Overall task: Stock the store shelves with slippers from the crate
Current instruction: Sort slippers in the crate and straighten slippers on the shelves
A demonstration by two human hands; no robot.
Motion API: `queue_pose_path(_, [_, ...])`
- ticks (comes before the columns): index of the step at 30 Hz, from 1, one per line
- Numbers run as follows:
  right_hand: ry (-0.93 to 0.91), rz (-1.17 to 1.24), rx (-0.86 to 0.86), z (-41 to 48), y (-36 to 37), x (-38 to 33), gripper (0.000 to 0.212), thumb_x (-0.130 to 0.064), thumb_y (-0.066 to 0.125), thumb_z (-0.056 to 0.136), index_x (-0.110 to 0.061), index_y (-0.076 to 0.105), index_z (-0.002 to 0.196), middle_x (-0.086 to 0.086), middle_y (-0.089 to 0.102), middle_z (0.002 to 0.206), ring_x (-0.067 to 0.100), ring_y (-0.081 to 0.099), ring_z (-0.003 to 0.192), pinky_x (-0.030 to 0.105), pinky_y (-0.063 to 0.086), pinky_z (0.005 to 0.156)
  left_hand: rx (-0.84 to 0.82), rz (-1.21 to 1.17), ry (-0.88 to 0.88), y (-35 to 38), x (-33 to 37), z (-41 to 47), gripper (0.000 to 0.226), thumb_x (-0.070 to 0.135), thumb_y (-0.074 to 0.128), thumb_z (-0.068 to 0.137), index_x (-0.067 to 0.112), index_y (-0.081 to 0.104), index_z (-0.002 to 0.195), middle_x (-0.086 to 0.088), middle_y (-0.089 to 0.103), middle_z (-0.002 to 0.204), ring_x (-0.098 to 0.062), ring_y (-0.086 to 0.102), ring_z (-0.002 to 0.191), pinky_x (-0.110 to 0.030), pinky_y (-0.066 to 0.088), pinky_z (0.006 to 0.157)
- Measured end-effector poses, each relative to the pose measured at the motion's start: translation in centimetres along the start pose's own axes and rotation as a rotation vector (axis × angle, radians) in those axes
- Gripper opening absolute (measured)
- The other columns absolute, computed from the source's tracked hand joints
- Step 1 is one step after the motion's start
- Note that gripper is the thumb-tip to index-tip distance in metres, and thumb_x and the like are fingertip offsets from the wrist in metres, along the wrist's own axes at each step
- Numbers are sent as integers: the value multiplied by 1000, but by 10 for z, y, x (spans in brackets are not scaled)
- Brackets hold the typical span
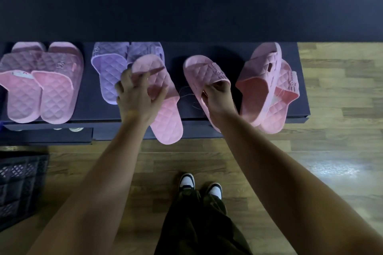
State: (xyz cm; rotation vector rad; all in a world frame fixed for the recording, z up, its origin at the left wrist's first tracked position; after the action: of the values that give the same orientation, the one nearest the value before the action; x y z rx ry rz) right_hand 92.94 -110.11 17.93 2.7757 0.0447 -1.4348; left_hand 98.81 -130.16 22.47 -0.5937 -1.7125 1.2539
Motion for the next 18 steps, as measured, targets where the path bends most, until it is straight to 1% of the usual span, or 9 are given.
queue_pose_path(2, [3,-21,-72,0,-1,3,24,-7,57,89,-27,45,86,5,55,93,18,56,82,37,49,85,-60,-82,-30,5,-5,-13,88,69,65,68,31,32,141,-12,21,145,-36,34,128,-51,47,88])
queue_pose_path(4, [-2,14,-79,1,-8,3,16,-3,58,87,-18,53,89,5,58,85,17,57,78,34,49,79,-84,-111,-5,10,-8,-18,104,60,76,61,28,24,145,-14,27,140,-29,40,123,-45,50,84])
queue_pose_path(5, [21,57,-72,2,-11,3,9,-4,58,88,-13,56,89,7,60,84,19,58,80,34,50,79,-77,-121,17,11,-8,-18,102,52,80,62,27,26,145,-15,31,136,-26,43,119,-41,50,83])
queue_pose_path(7, [97,162,-96,3,-15,3,2,-8,55,92,-10,56,93,9,62,90,23,61,84,36,52,84,-66,-161,6,9,-9,-12,82,31,78,71,28,34,141,-14,37,131,-26,48,112,-37,48,81])
queue_pose_path(10, [76,239,-86,5,-16,1,5,-6,51,94,-11,49,95,8,59,94,22,62,86,40,52,89,-28,-209,64,6,5,3,71,10,70,77,30,40,138,-14,45,127,-28,51,109,-34,48,82])
queue_pose_path(12, [8,290,-54,7,-18,0,13,-1,52,92,-11,46,94,11,57,98,23,62,89,40,51,91,47,-237,141,3,22,17,71,6,66,79,27,40,141,-12,55,121,-27,55,106,-32,48,85])
queue_pose_path(14, [-33,337,-47,8,-18,-3,17,2,56,89,-11,46,95,13,58,103,25,61,97,40,49,96,62,-281,141,8,36,35,74,4,62,81,22,34,146,-11,61,120,-27,59,105,-30,47,86])
queue_pose_path(16, [-25,346,-55,13,-18,-3,25,3,58,88,-10,48,107,15,60,112,25,60,107,39,47,100,25,-295,116,18,47,49,77,3,62,82,18,26,149,-11,60,125,-26,60,107,-30,47,86])
queue_pose_path(18, [-9,288,-67,17,-14,-3,44,3,58,87,-9,44,127,14,59,122,24,59,114,37,47,102,-10,-268,147,30,55,54,71,1,59,82,16,31,146,-12,62,123,-28,60,107,-32,47,84])
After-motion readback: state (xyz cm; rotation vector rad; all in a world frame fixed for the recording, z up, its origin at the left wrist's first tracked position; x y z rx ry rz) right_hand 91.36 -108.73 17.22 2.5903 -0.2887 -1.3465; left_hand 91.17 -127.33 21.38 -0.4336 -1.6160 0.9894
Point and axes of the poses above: each hand's wrist, its own z-axis towards the middle knuckle, its own y-axis out of the palm, x = y × z, the point moved 7 cm from there along z, towards the middle knuckle
